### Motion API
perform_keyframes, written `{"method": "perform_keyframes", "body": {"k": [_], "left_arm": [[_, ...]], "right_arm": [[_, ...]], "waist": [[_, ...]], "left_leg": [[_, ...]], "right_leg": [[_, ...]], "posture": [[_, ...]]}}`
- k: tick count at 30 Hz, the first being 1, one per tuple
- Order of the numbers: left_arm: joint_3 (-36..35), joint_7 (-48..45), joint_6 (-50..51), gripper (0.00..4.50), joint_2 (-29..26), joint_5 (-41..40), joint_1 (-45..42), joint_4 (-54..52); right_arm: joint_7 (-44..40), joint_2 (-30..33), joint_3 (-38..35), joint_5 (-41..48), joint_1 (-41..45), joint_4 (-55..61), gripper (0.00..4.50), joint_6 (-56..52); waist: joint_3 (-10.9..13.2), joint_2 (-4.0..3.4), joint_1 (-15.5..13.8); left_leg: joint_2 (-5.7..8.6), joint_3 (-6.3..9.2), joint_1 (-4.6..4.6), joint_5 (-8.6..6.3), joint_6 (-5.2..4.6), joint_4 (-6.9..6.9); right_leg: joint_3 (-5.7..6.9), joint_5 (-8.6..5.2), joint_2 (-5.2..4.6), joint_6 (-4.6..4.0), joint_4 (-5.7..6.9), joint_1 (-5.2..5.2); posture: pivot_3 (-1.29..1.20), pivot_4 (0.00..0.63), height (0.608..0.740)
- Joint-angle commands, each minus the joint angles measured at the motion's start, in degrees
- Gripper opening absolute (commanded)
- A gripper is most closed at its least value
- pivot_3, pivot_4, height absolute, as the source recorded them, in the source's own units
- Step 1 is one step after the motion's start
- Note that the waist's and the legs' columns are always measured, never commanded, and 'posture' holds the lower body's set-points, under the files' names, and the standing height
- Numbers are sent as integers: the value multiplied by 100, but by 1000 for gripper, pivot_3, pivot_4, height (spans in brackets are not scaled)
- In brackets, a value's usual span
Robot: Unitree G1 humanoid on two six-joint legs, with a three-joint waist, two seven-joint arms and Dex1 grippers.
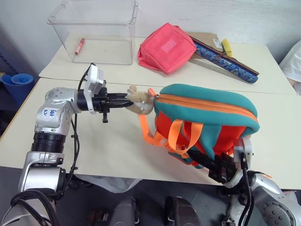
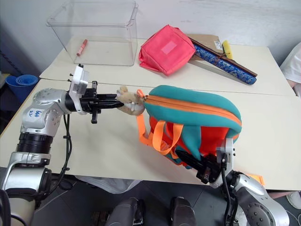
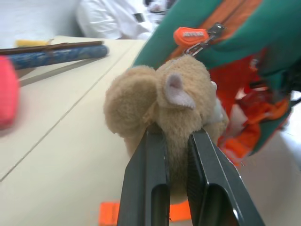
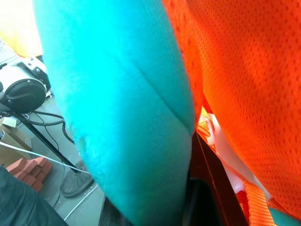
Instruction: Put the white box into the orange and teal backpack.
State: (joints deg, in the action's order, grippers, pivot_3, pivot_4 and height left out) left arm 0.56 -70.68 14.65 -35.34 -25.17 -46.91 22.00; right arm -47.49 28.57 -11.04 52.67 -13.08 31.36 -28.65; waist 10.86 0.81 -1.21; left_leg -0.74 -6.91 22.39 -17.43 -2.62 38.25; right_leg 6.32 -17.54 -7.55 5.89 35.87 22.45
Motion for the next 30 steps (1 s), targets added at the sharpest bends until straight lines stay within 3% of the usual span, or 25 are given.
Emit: {"method": "perform_keyframes", "body": {"k": [1, 8, 14, 20, 24, 30], "left_arm": [[-289, 684, -158, 131, 166, 209, -74, 236], [-110, 969, 77, 131, 258, 394, 216, -67], [492, 533, 627, 131, 127, 508, 741, -1009], [637, 1159, 1025, 131, 648, 465, 1124, -1699], [-417, 2162, 1600, 131, 1543, -566, 815, -1884], [-409, 2444, 1128, 131, 1046, 236, 467, -1094]], "right_arm": [[-84, 61, -178, 40, -71, -41, 35, 93], [-5, 34, -467, 349, -215, 42, 35, 51], [299, -1, -773, 1096, 13, 60, 35, -117], [417, 29, -881, 1401, 134, -9, 35, -215], [422, 59, -914, 1559, 114, -5, 35, -321], [425, 65, -1061, 1629, -33, -100, 35, -324]], "waist": [[-1, 2, -6], [-2, 3, 21], [-2, 3, 41], [-2, 4, -20], [-2, 5, -54], [-2, 6, 13]], "left_leg": [[0, 0, 0, 0, 0, 0], [-1, -1, 0, 0, 0, -2], [-2, -1, -3, -1, 1, -5], [-1, 0, -3, -2, 1, -3], [5, 7, 1, -5, -7, 1], [1, 0, -3, -1, 3, -11]], "right_leg": [[0, 0, 0, 0, 0, 0], [-1, 0, 0, 0, 7, 0], [-4, 0, -3, 0, 6, 0], [-6, 0, -10, 0, -3, -2], [-5, 0, -19, 0, -8, -3], [0, 1, -2, 1, 0, -2]], "posture": [[0, 150, 740], [0, 150, 740], [0, 150, 740], [0, 150, 740], [0, 150, 740], [0, 150, 740]]}}
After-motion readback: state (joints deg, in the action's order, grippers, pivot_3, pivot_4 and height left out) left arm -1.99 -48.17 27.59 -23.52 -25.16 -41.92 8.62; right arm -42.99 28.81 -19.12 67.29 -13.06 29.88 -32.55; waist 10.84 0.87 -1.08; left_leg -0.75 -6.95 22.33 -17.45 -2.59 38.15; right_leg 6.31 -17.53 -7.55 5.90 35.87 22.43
